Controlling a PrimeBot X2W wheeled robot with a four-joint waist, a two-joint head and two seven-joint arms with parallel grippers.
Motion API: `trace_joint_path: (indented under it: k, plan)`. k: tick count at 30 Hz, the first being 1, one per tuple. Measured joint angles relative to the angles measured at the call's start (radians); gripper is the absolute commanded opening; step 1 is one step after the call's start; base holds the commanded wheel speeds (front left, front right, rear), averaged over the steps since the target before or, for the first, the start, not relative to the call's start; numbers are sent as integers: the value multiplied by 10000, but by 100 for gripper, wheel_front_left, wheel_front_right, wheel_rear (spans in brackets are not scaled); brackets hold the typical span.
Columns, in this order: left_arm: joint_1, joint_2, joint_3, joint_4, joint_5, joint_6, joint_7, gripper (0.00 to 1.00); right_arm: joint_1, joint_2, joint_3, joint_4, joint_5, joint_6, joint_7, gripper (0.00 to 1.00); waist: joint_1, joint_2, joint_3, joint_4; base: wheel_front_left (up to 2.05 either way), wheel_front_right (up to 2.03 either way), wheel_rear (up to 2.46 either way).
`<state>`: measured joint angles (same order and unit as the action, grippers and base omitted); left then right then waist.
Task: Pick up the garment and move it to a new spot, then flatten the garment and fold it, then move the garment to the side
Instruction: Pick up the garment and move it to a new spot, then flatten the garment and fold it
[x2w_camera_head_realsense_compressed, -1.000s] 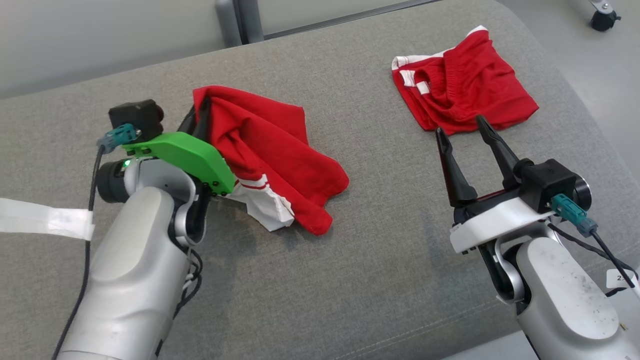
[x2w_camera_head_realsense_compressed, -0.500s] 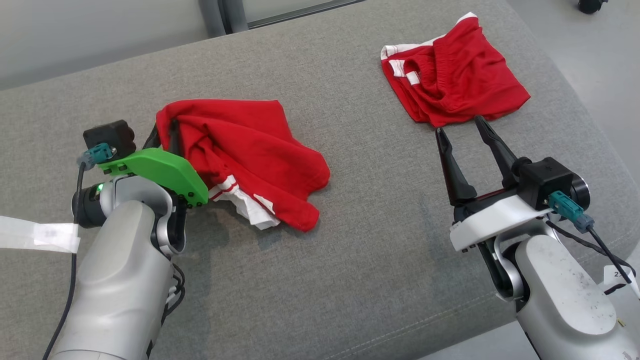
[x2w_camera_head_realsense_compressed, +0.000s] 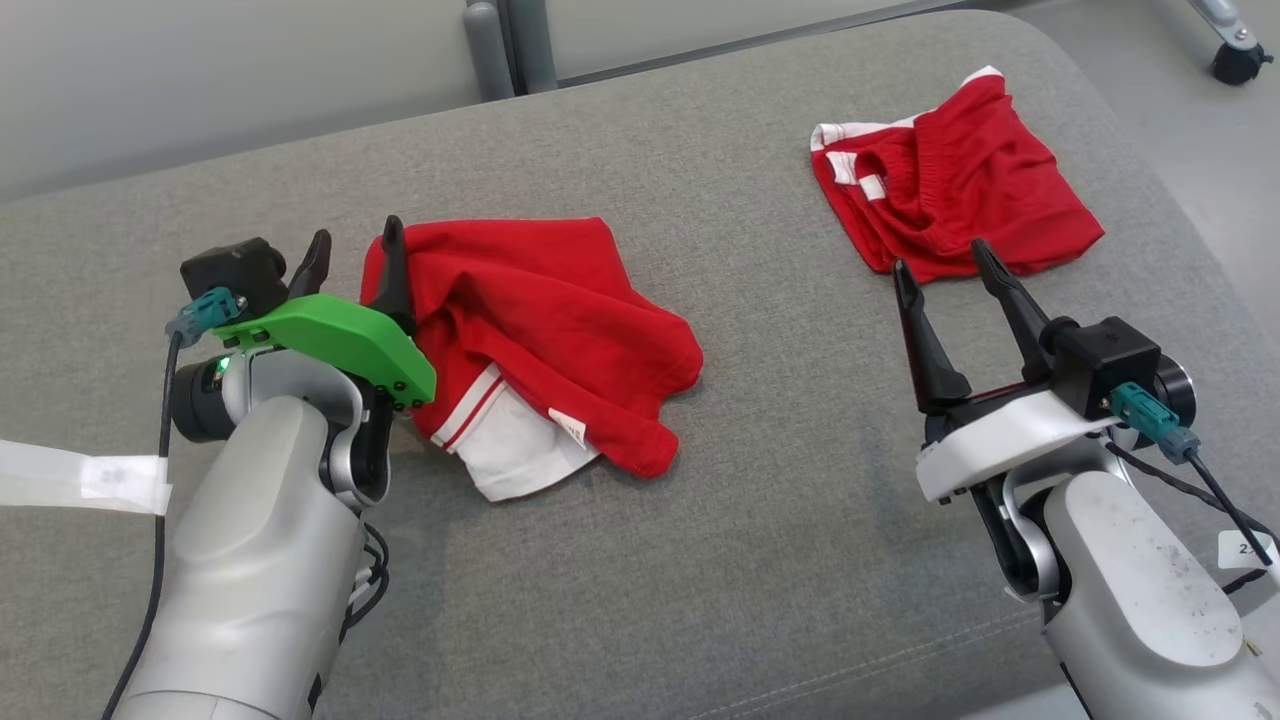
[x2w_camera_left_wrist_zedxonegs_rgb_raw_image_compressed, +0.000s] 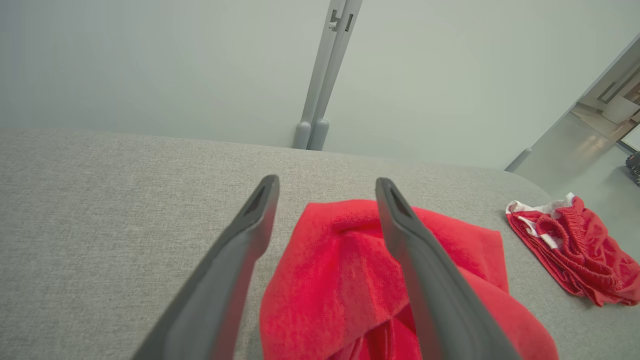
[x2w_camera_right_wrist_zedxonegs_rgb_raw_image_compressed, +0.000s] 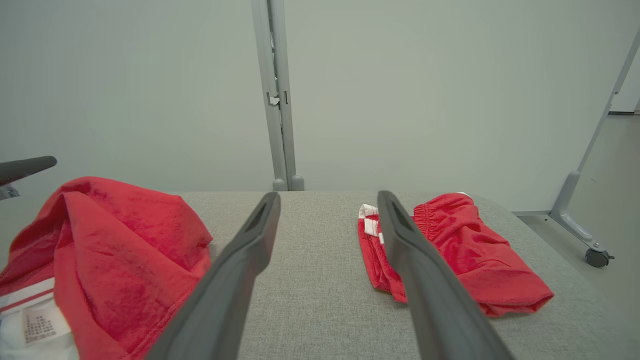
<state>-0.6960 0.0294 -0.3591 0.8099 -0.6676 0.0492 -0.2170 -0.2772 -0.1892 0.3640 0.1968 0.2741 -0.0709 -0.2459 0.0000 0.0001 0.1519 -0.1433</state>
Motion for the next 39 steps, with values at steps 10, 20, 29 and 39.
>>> trace_joint_path:
  k: [10, 20, 29, 39]
  plan:
    - [1019, -40, -190, -171, -295, -596, -142, 100, 281, 2, -25, 113, 50, -2, 0, 100, 0, 0, -471, 624, 0, 0, 0]
    - [2577, -27, -848, -635, -704, -1290, -226, 100, 407, 21, 33, 117, 84, 2, -2, 100, 0, 0, -864, 992, 0, 0, 0]
    - [3619, 0, -1918, -1095, -1269, -1394, -224, 100, 416, 33, 104, 117, 84, 90, -13, 100, 0, 0, -923, 885, 0, 0, 0]
    - [3746, 25, -2368, -1068, -1406, -1281, -215, 100, 411, 46, 198, 111, 82, 105, -13, 100, 0, 0, -785, 435, 0, 0, 0]
